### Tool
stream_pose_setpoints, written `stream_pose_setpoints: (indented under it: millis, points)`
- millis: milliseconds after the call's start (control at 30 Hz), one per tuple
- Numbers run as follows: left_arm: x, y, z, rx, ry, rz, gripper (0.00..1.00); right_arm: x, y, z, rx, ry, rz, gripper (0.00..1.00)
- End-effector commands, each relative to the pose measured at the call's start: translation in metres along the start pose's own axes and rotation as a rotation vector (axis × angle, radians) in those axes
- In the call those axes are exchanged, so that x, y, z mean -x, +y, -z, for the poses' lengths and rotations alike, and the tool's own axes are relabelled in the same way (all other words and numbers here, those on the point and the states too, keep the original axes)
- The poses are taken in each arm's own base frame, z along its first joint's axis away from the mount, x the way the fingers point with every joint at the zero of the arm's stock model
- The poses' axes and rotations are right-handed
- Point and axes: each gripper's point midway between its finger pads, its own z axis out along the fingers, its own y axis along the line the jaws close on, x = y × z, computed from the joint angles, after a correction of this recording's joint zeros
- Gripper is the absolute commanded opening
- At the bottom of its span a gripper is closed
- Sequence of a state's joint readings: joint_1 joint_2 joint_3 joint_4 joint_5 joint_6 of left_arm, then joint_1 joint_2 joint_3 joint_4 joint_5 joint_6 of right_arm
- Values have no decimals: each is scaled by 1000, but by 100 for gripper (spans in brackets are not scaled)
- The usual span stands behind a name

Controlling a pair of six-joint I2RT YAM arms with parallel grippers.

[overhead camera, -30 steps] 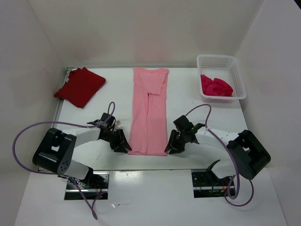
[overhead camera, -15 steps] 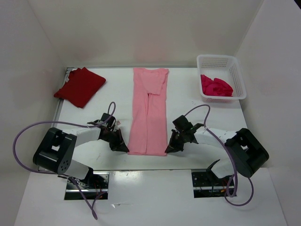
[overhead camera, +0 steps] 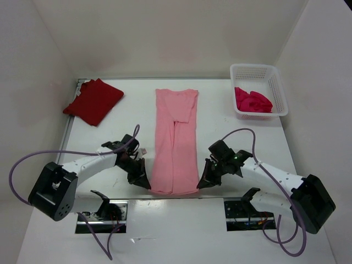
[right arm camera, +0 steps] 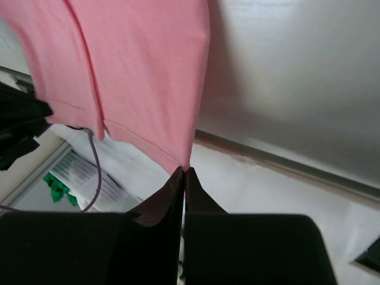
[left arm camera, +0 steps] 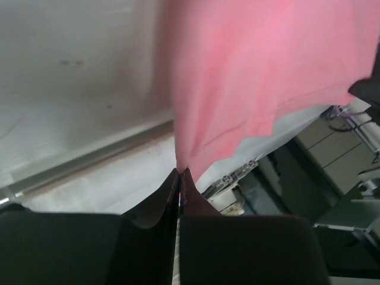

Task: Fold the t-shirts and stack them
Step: Grab the bottom of the folded rectangular tshirt with both arms, then fold the folded rectangular tshirt in 1/3 of the way

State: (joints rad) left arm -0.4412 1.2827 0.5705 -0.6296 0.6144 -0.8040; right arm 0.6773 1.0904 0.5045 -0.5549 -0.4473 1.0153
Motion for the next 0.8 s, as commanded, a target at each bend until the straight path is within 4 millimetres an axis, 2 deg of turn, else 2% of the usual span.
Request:
stream_pose_setpoints:
  millis: [0, 33, 67, 100, 133, 200, 233, 267, 300, 367, 400, 433, 467, 500, 533, 567, 600, 667, 700, 767]
  points:
    - [6, -33, 21, -19, 5, -74, 0, -5, 4, 15, -46, 34, 3, 0]
    - [17, -41, 24, -11, -28, -89, 0, 6, 14, 21, -31, 2, 50, 0]
    - [31, -62, 36, -46, -72, -118, 0, 21, 17, 26, -20, -29, 34, 0]
    - [44, -68, 43, -68, -109, -110, 0, 32, 18, 26, -26, -39, 29, 0]
    - [56, -69, 46, -60, -136, -109, 0, 49, 31, 34, -6, -83, 73, 0]
    - [86, -79, 65, -92, -238, -113, 0, 77, 35, 37, -26, -129, 68, 0]
    - [97, -81, 69, -96, -267, -108, 0, 97, 49, 44, -15, -191, 116, 0]
    - [110, -85, 77, -114, -317, -117, 0, 112, 51, 47, -16, -221, 115, 0]
    - [127, -80, 79, -108, -345, -97, 0, 126, 52, 41, -25, -223, 115, 0]
    - [153, -87, 92, -107, -404, -113, 0, 157, 64, 48, -23, -290, 149, 0]
    - [167, -85, 91, -93, -416, -109, 0, 179, 66, 49, -31, -315, 138, 0]
    - [176, -88, 94, -88, -436, -115, 0, 191, 69, 50, -27, -333, 162, 0]
    - [190, -100, 103, -102, -485, -144, 0, 200, 71, 51, -29, -340, 164, 0]
    - [204, -94, 99, -75, -494, -130, 0, 217, 76, 51, -40, -358, 170, 0]
    - [210, -94, 97, -72, -489, -125, 0, 226, 77, 52, -42, -366, 175, 0]
    - [229, -93, 95, -66, -507, -128, 0, 235, 77, 52, -62, -384, 194, 0]
    - [234, -94, 93, -64, -504, -125, 0, 249, 79, 51, -73, -399, 185, 0]
    - [251, -97, 90, -66, -525, -135, 0, 262, 81, 52, -74, -410, 200, 0]
    - [260, -100, 95, -54, -553, -138, 0, 270, 73, 46, -85, -406, 180, 0]
    - [272, -100, 91, -47, -560, -136, 0, 284, 78, 48, -74, -427, 180, 0]
